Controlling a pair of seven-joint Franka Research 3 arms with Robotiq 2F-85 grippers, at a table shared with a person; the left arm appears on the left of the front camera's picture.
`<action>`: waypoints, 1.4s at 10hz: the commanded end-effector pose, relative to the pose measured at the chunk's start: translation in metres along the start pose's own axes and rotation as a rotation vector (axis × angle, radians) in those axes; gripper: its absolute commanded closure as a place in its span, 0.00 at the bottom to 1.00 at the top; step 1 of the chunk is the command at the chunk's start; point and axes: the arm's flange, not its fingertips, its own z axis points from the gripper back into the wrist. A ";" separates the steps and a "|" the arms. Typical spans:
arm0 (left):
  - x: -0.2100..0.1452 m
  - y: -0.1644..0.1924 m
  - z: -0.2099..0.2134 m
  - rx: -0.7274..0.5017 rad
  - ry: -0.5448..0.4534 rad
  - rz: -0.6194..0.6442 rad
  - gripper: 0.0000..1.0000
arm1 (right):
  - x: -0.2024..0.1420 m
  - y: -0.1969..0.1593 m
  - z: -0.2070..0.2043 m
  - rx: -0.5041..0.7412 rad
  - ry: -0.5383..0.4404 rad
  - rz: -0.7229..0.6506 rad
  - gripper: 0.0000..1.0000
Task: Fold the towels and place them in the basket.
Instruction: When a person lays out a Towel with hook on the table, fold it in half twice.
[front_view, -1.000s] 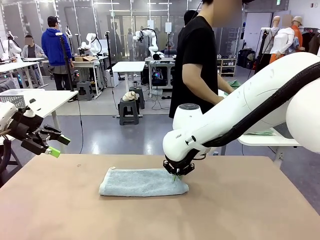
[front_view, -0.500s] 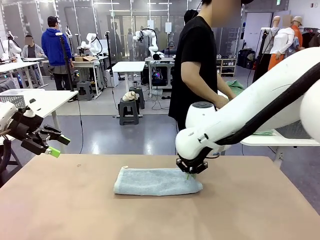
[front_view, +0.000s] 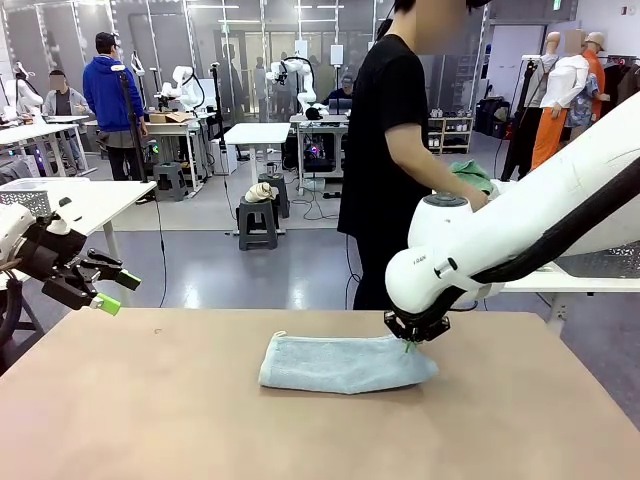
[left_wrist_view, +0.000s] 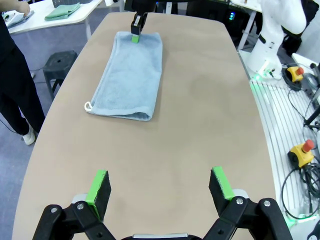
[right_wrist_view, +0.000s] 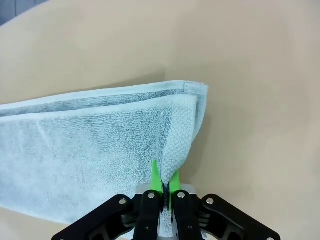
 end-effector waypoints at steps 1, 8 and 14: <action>0.000 0.000 0.001 0.000 0.005 -0.002 0.00 | -0.002 0.003 0.021 -0.004 -0.060 0.043 1.00; 0.000 0.000 0.001 0.000 0.005 -0.002 0.00 | -0.011 0.143 0.068 -0.099 -0.082 0.065 1.00; 0.000 0.000 0.001 0.000 0.005 -0.002 0.00 | -0.012 0.244 0.034 -0.017 -0.014 -0.050 1.00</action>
